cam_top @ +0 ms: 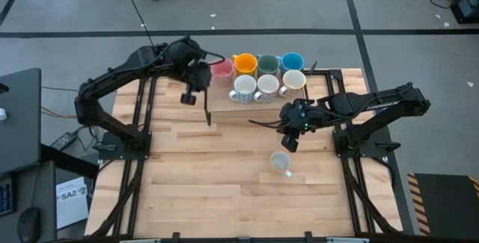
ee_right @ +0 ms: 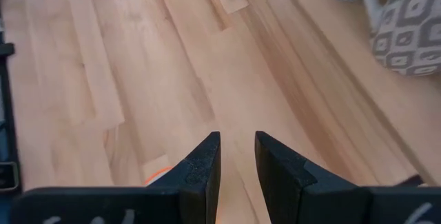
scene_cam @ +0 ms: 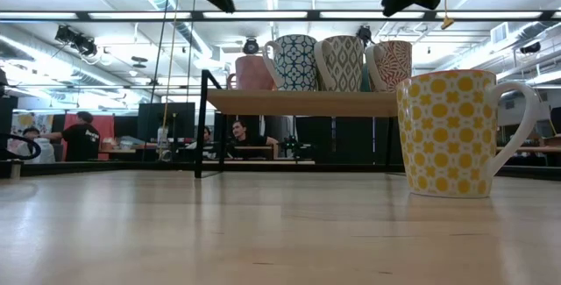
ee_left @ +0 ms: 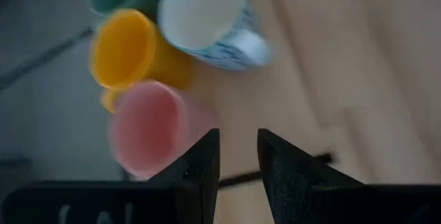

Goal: Place coffee mugs
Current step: Put the white-yellow mug on the shelf

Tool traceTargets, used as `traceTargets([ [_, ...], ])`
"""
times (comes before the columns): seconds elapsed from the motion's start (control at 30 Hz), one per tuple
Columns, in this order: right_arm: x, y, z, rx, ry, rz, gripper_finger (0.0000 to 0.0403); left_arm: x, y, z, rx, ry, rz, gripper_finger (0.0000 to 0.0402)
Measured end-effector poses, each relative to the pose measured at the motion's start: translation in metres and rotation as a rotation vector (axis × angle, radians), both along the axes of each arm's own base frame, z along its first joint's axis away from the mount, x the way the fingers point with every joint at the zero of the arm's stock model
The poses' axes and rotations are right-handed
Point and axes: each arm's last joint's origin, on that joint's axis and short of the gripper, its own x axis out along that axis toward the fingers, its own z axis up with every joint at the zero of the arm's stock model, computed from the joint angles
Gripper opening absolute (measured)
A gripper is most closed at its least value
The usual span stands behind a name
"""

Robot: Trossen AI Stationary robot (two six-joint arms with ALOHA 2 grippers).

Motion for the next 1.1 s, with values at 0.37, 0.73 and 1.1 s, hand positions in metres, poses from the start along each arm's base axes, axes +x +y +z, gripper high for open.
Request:
traceTargets([
  [0.37, -0.003, 0.017, 0.0, 0.013, 0.0, 0.08, 0.0096, -0.011, -0.048, -0.013, -0.314, 0.188, 0.217, 0.0105],
  [0.73, -0.004, 0.036, -0.013, -0.044, -0.018, 0.157, 0.0096, 0.004, -0.106, -0.016, -0.398, 0.142, 0.163, 0.0105],
  [1.1, -0.003, 0.041, -0.046, -0.005, 0.009, 0.196, 0.0096, 0.023, -0.155, -0.103, -0.481, 0.023, -0.087, 0.0105],
])
